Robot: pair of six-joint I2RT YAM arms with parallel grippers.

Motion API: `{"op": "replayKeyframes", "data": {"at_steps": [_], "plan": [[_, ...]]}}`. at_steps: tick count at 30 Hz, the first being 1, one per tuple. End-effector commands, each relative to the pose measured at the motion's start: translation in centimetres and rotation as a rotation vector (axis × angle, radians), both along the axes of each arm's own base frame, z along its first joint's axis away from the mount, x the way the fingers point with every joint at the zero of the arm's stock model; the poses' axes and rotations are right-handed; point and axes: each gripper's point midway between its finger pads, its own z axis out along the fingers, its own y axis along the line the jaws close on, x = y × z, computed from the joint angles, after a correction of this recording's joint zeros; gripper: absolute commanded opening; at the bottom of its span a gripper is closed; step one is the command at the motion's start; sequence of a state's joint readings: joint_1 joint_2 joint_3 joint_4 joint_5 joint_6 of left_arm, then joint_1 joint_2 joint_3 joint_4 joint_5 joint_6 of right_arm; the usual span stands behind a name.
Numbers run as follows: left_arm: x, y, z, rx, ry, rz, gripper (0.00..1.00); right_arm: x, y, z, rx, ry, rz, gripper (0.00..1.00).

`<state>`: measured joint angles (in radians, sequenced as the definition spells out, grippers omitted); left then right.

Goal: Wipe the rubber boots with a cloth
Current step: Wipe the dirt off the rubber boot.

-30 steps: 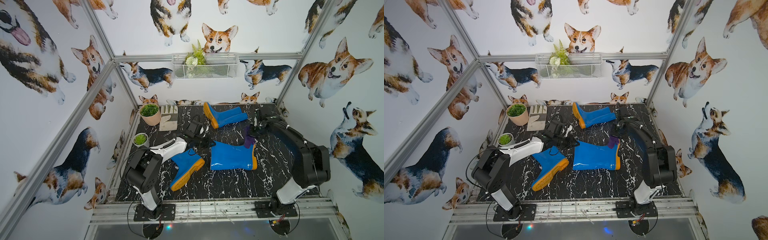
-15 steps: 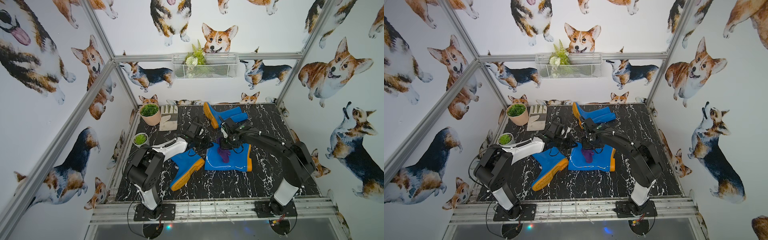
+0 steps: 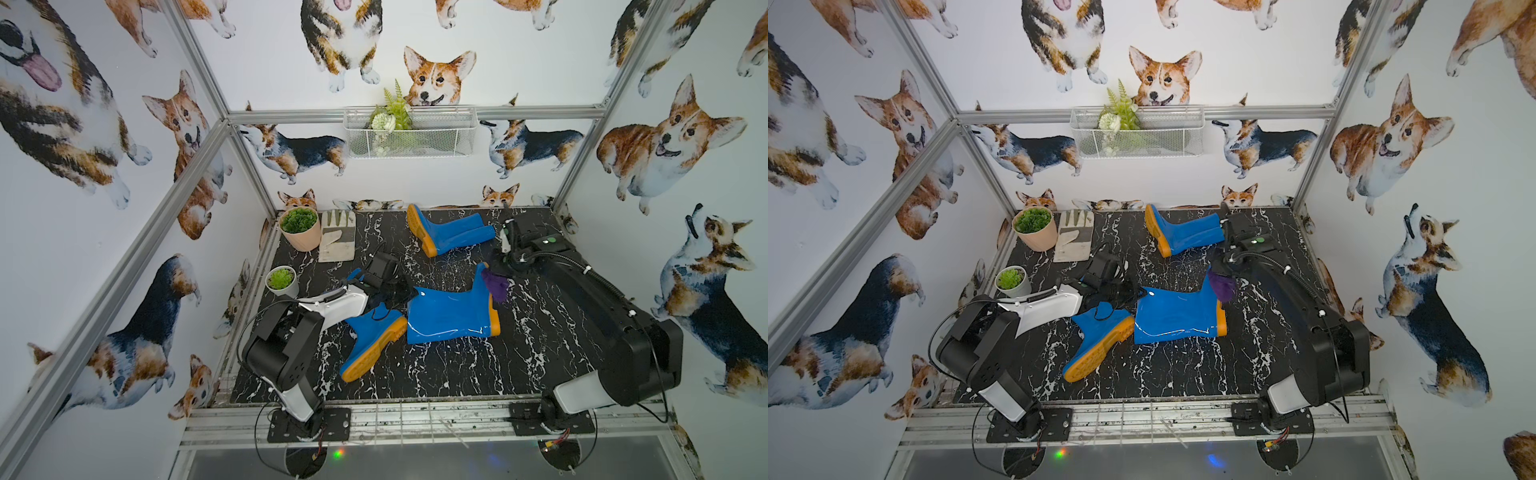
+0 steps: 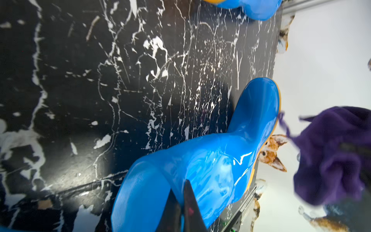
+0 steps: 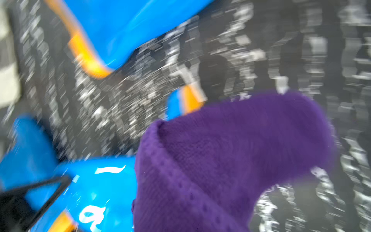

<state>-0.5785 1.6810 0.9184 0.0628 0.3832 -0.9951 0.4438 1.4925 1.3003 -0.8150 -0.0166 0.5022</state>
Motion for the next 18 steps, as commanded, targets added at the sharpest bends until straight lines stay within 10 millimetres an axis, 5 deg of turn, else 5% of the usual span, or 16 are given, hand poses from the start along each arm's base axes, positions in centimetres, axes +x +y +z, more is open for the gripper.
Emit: {"op": "replayKeyframes", "data": {"at_steps": [1,4,6,8,10,14,16,18], "plan": [[1.6,-0.2,0.8,-0.046,-0.040,0.083,0.00,-3.1,8.9,-2.5,0.110,0.056,0.115,0.00],[1.5,0.1,0.9,-0.035,-0.044,0.091,0.00,-5.7,14.7,-6.0,0.128,0.163,0.240,0.00],[1.5,0.4,0.9,-0.024,-0.043,0.092,0.00,-5.6,14.7,-8.2,0.098,0.213,0.249,0.00],[1.5,0.7,0.7,-0.023,-0.039,0.102,0.00,-4.6,12.1,-10.0,0.079,0.251,0.193,0.00],[1.6,0.6,0.9,-0.034,-0.038,0.101,0.00,-3.4,6.9,-11.4,0.085,0.310,0.063,0.00],[1.7,0.0,1.6,-0.066,-0.045,0.086,0.00,-2.0,-3.4,-9.8,0.005,0.278,-0.130,0.00],[1.7,-0.1,1.5,-0.064,-0.043,0.085,0.00,-2.1,-4.9,-7.1,-0.052,0.204,-0.116,0.00],[1.7,-0.2,1.3,-0.061,-0.043,0.086,0.00,-2.5,-3.0,-4.7,-0.060,0.135,-0.053,0.00]]}}
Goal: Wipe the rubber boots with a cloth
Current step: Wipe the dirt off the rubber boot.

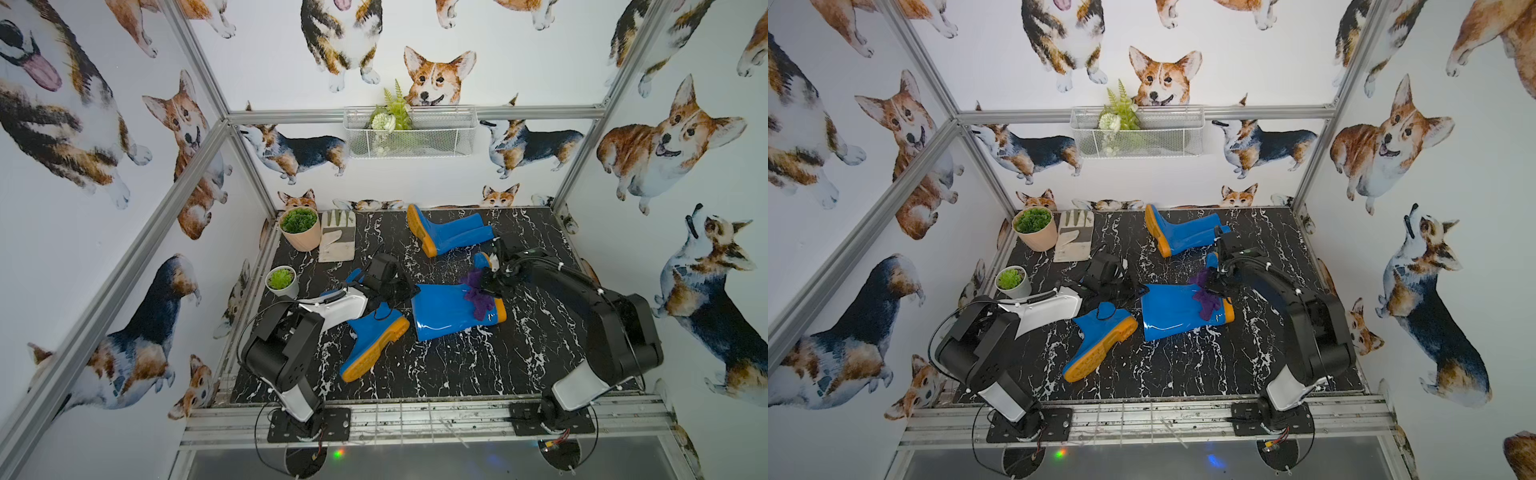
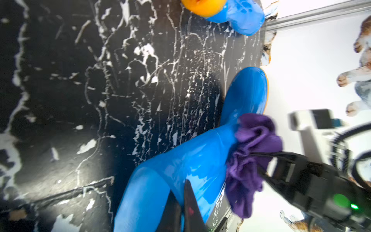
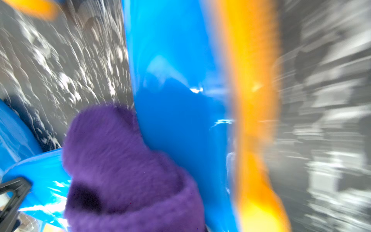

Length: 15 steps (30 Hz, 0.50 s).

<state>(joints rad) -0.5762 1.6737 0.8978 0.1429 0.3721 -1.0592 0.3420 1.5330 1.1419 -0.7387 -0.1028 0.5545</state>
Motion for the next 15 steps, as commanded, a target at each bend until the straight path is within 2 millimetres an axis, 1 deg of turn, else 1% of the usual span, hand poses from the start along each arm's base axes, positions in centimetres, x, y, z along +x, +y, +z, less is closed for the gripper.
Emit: {"op": "replayKeyframes", "data": {"at_steps": [1,2,3,5,6,7,8,9,10,12,13,14,15], "plan": [[1.1,-0.1,0.5,-0.010,-0.025,0.034,0.00,-2.0,1.5,2.2,-0.110,-0.050,0.113,0.00],[1.2,-0.3,0.4,-0.013,-0.021,0.030,0.00,-2.5,3.7,2.8,-0.109,-0.079,0.161,0.00],[1.4,-0.7,0.3,-0.020,-0.016,0.022,0.00,-3.1,6.5,3.0,-0.096,-0.100,0.219,0.00],[1.7,-1.5,0.3,-0.034,-0.009,-0.002,0.00,-4.2,12.0,2.9,-0.050,-0.113,0.311,0.00],[1.9,-1.8,0.2,-0.036,-0.007,-0.014,0.00,-4.7,14.9,2.2,-0.019,-0.099,0.364,0.00],[2.0,-2.1,0.1,-0.034,-0.008,-0.028,0.00,-5.0,17.1,1.7,-0.002,-0.083,0.405,0.00],[2.0,-2.3,0.0,-0.027,-0.006,-0.045,0.00,-5.0,18.4,1.1,-0.014,-0.074,0.430,0.00],[2.0,-2.5,-0.2,-0.015,-0.003,-0.065,0.00,-4.9,19.3,0.3,-0.059,-0.069,0.456,0.00],[2.0,-2.5,-0.4,-0.002,0.004,-0.087,0.00,-4.6,19.6,-0.6,-0.111,-0.060,0.474,0.00],[1.8,-2.4,-0.6,0.022,0.015,-0.116,0.00,-3.8,19.1,-2.5,-0.165,-0.021,0.480,0.00],[1.7,-2.3,-0.6,0.031,0.017,-0.122,0.00,-3.6,18.4,-3.4,-0.164,0.012,0.463,0.00],[1.8,-2.2,-0.4,0.042,0.011,-0.131,0.00,-3.2,17.0,-4.2,-0.145,0.055,0.417,0.00],[1.8,-1.9,-0.3,0.064,0.008,-0.139,0.00,-2.8,14.8,-4.9,-0.124,0.088,0.353,0.00]]}}
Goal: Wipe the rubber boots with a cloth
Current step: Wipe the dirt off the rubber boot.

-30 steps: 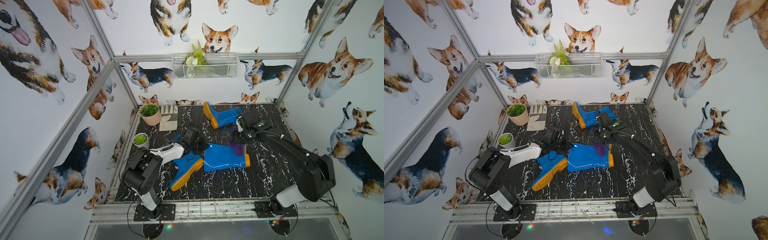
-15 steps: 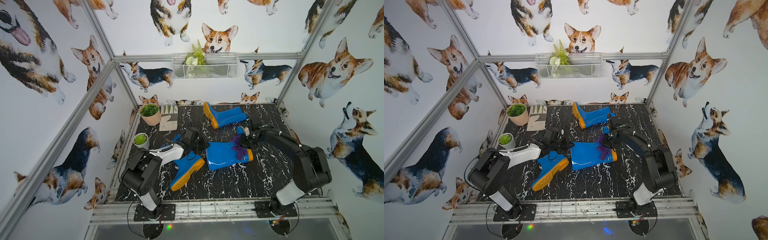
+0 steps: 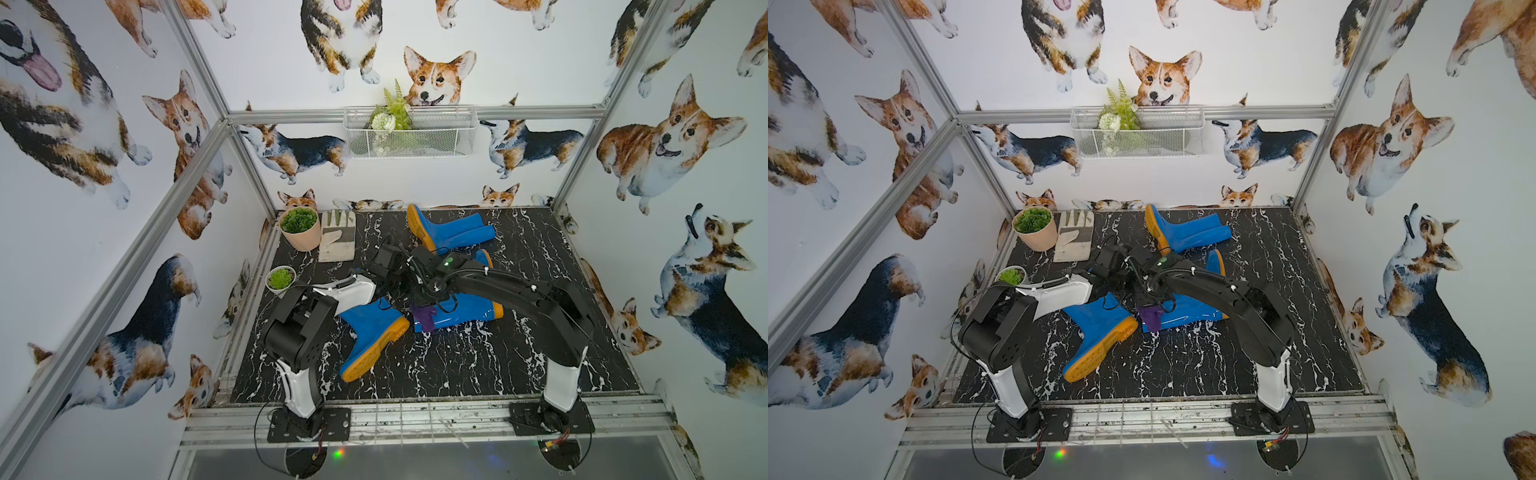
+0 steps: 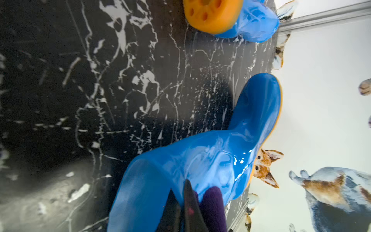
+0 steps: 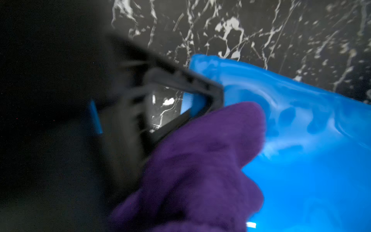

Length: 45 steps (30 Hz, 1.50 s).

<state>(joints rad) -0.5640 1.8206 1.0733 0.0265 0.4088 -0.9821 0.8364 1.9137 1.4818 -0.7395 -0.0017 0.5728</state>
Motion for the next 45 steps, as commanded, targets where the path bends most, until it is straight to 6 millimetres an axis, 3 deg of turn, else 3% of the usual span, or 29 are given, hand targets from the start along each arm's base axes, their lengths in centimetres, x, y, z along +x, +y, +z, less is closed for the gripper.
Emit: {"op": "replayKeyframes", "data": {"at_steps": [1,4,5,7,10,12,15,17,19,23,24,26,27,30,32,36,42,45], "plan": [[-0.4,-0.3,1.0,0.027,-0.030,-0.087,0.00,0.6,-6.3,-2.2,-0.037,0.098,-0.152,0.00],[0.2,0.4,0.6,0.072,-0.037,-0.106,0.00,1.1,-14.1,-2.0,-0.046,0.102,-0.335,0.00],[0.4,0.3,0.5,0.066,-0.035,-0.108,0.00,0.8,-15.8,-1.3,-0.045,0.103,-0.377,0.00],[0.8,-0.4,0.5,0.059,-0.030,-0.140,0.00,0.7,-16.3,0.7,-0.005,0.042,-0.406,0.00],[1.3,-1.3,0.3,0.071,-0.019,-0.182,0.00,0.8,-12.5,2.9,0.040,-0.029,-0.336,0.00],[1.8,-2.0,0.1,0.060,-0.008,-0.191,0.00,0.8,-7.8,3.7,0.061,-0.054,-0.222,0.00],[2.0,-3.3,-0.4,0.046,0.002,-0.201,0.00,1.1,-3.2,2.3,0.101,-0.014,-0.134,0.00],[2.2,-3.8,-0.8,0.040,0.006,-0.205,0.00,1.5,-3.6,0.6,0.071,0.023,-0.131,0.00],[2.4,-4.0,-0.9,0.040,0.007,-0.207,0.00,1.9,-6.2,-0.8,0.034,0.058,-0.180,0.00],[2.8,-3.8,0.0,0.074,-0.021,-0.228,0.00,2.3,-16.1,-1.3,0.069,0.099,-0.425,0.00],[2.9,-3.8,0.3,0.085,-0.032,-0.236,0.00,2.1,-19.2,-0.6,0.075,0.088,-0.499,0.00],[3.2,-3.7,1.0,0.111,-0.059,-0.257,0.00,1.8,-22.3,1.2,0.093,0.043,-0.559,0.00],[3.4,-3.6,1.4,0.130,-0.078,-0.271,0.05,1.7,-22.9,2.6,0.101,0.004,-0.564,0.00],[4.1,-3.2,3.4,0.180,-0.151,-0.297,0.39,1.2,-22.0,5.7,0.188,-0.050,-0.558,0.00],[4.2,-2.7,5.0,0.206,-0.197,-0.301,0.50,0.9,-21.2,7.0,0.223,-0.089,-0.549,0.00],[3.4,-0.9,6.2,0.262,-0.222,-0.283,0.57,0.1,-20.2,7.7,0.221,-0.123,-0.514,0.00],[-1.5,1.6,1.6,0.279,-0.129,-0.234,0.59,-1.5,-17.4,6.2,0.175,-0.130,-0.435,0.00],[-3.4,1.5,-1.1,0.244,-0.066,-0.232,0.58,-2.0,-15.5,5.1,0.140,-0.106,-0.376,0.00]]}}
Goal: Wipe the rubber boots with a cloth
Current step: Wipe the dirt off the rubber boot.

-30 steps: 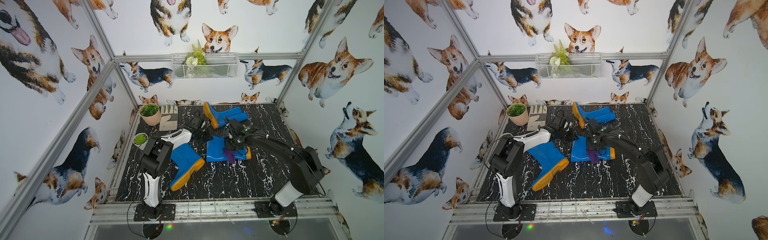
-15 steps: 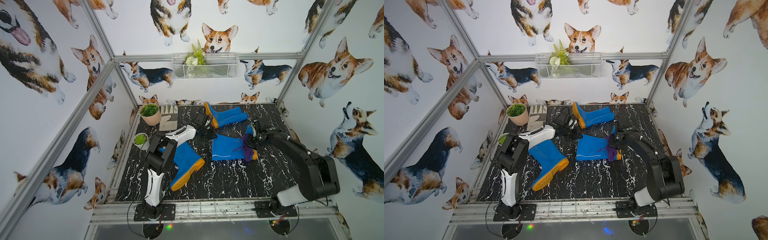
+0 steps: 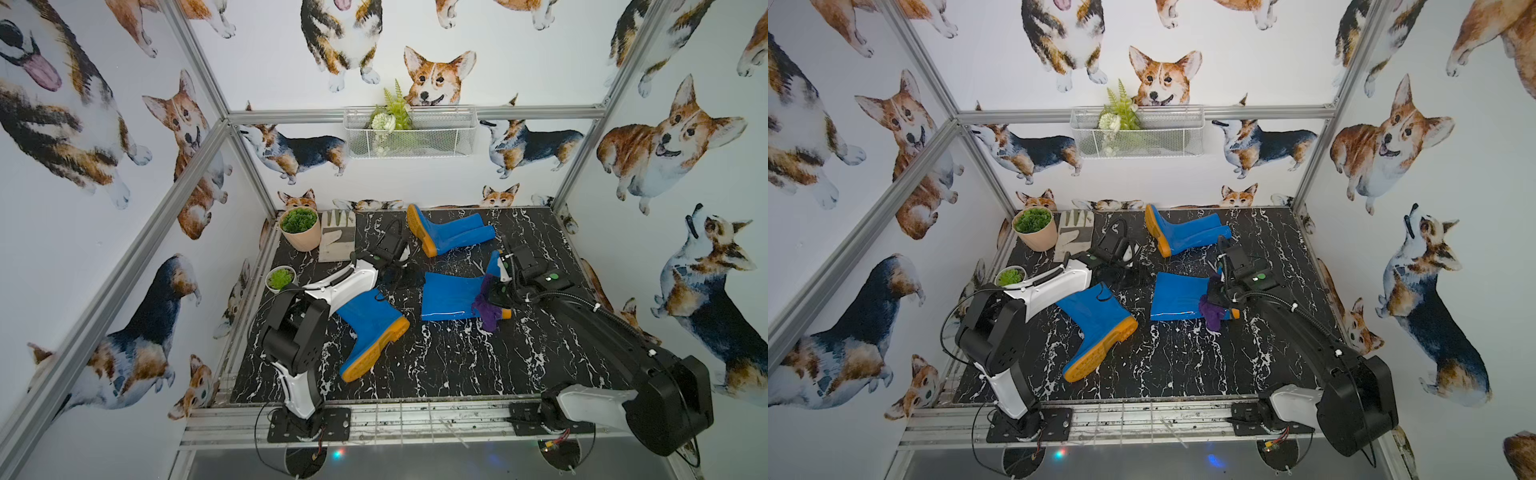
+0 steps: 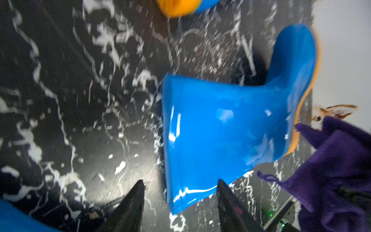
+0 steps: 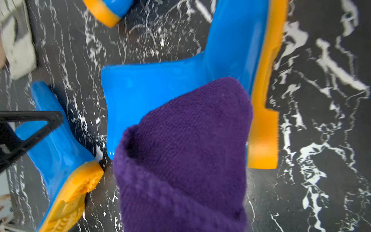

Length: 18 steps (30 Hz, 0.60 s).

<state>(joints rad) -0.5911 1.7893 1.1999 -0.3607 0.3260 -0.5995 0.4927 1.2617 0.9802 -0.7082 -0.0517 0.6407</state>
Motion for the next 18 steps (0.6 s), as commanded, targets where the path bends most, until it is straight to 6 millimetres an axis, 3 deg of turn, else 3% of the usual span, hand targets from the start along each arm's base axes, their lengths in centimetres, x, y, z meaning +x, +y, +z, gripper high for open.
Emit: {"op": "replayKeyframes", "data": {"at_steps": [1,5,12,14,18], "plan": [[-1.2,-0.6,-1.8,-0.046,0.024,0.025,0.58,0.1,1.7,-1.0,-0.036,0.001,0.023,0.00],[-2.8,-2.8,-3.2,-0.048,0.048,-0.020,0.58,0.2,3.2,-1.9,-0.026,0.020,0.048,0.00],[-3.7,-5.9,-5.9,-0.124,0.156,-0.023,0.55,0.1,3.1,-2.6,-0.030,0.030,0.037,0.00],[-3.8,-6.3,-5.8,-0.161,0.166,-0.017,0.44,0.1,3.2,-2.7,-0.019,0.031,0.033,0.00],[-3.4,-6.1,-4.4,-0.191,0.136,-0.001,0.00,0.3,3.6,-2.5,0.000,0.028,0.024,0.00]]}}
